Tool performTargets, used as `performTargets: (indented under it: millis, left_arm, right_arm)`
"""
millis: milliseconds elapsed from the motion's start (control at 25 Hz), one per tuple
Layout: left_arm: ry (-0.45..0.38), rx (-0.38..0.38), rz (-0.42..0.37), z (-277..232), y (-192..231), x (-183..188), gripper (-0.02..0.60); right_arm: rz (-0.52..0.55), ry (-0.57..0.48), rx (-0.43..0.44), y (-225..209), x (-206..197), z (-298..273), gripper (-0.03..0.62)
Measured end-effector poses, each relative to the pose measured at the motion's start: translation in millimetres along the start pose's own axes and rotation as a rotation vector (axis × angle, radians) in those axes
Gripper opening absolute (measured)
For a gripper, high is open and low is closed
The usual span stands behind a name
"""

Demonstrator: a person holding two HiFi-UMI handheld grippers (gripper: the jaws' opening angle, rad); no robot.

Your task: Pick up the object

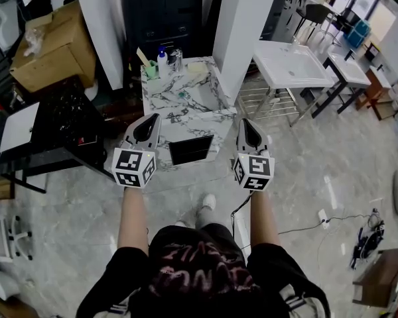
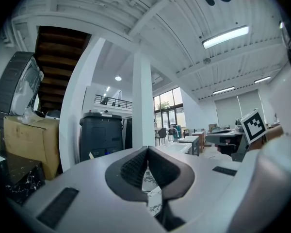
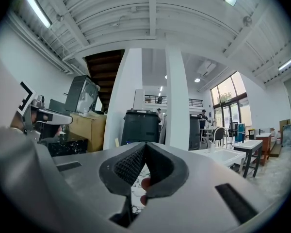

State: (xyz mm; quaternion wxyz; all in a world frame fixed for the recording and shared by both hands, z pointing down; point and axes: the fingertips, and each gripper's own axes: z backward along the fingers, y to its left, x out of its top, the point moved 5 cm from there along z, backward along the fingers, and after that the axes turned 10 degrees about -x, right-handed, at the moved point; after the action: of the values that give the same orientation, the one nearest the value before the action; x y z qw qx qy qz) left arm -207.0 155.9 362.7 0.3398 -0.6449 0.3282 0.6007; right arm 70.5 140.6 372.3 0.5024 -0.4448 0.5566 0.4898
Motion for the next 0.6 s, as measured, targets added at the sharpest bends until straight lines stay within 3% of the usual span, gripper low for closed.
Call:
performTargets:
  millis: [600]
  left_arm:
    - [0.053,0.021,0.008,-100.4,46.4,-15.8,0.015]
  right_arm:
    - [-0.018,0.012,0.047,-20.6,-16.2,-118.8,0.015]
